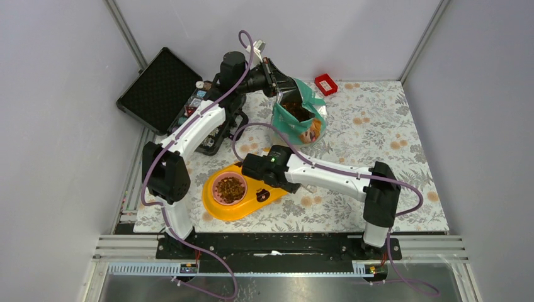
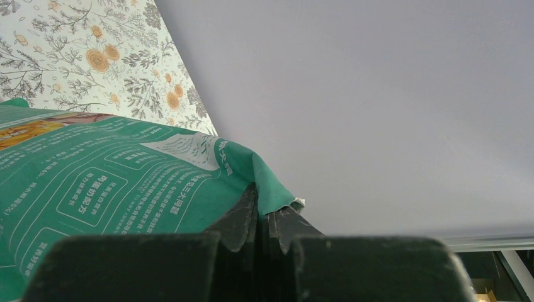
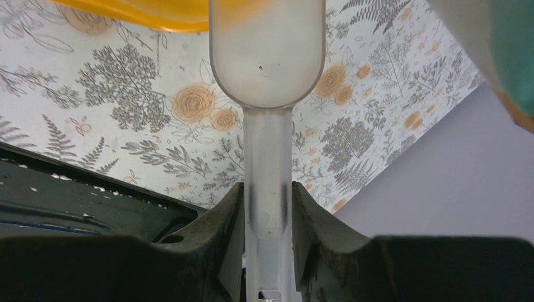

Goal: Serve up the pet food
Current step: Pour the pet food into the pet food bowl.

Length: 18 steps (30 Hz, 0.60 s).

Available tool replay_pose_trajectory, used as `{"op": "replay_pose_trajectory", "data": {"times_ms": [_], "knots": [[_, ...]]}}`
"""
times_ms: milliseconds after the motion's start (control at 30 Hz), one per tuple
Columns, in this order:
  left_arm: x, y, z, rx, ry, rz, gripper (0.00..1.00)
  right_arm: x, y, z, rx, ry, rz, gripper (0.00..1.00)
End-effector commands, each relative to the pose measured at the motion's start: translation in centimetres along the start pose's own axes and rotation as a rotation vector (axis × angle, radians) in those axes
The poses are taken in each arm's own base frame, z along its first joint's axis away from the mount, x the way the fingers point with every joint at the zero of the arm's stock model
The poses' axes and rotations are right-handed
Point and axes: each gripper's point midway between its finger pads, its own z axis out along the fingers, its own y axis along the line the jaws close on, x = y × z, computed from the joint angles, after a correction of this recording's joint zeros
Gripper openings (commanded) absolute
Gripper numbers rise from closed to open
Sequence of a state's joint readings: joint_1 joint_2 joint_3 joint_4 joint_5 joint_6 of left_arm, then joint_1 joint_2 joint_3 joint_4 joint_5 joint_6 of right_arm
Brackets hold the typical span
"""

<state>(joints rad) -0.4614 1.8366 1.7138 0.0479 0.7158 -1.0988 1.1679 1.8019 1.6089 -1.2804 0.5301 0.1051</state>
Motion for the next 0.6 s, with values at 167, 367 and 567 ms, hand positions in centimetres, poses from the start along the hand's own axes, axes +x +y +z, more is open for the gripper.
{"op": "replay_pose_trajectory", "data": {"times_ms": [167, 367, 567], "knots": [[-3.5, -5.4, -2.9, 0.109, -0.132, 0.135, 0.0, -1.1, -1.3, -3.1, -0.004, -0.095, 0.029, 0.0], [-3.5, -5.5, -3.0, 0.107, -0.132, 0.137, 0.0, 0.7, 0.9, -0.3, -0.023, 0.018, -0.025, 0.0], [-3.5, -5.5, -3.0, 0.109, -0.137, 0.131, 0.0, -0.7, -1.6, -3.1, 0.027, -0.083, 0.021, 0.0]]}}
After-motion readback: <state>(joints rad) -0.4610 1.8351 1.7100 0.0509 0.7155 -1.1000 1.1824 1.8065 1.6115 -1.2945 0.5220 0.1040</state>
